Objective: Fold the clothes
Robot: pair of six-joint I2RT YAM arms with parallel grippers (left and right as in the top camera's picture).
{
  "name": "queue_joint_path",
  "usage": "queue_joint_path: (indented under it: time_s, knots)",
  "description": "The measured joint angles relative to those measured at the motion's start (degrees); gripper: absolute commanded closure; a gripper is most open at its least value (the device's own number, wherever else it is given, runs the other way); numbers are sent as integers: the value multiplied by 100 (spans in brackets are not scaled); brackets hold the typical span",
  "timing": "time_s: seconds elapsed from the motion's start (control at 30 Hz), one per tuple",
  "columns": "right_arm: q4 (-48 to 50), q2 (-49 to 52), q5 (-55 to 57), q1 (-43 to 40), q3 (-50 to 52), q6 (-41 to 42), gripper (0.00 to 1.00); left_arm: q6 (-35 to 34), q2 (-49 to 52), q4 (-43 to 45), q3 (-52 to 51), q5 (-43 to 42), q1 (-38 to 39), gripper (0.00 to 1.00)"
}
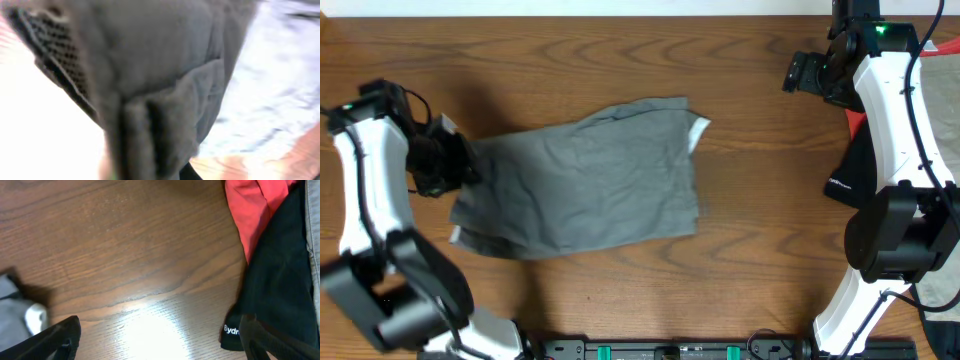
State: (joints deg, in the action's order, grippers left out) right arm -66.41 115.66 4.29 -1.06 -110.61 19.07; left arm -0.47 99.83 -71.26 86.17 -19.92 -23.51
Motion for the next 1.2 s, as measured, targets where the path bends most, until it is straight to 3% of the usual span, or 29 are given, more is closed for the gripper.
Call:
queue_joint_path:
  time_s: [0.33,1.2]
  knots:
    - [0,0,0,0,0,0,1,-63,-1220,-101,151,105,922,94]
    - [0,0,0,0,0,0,1,-741,-748,914,151,127,2894,94]
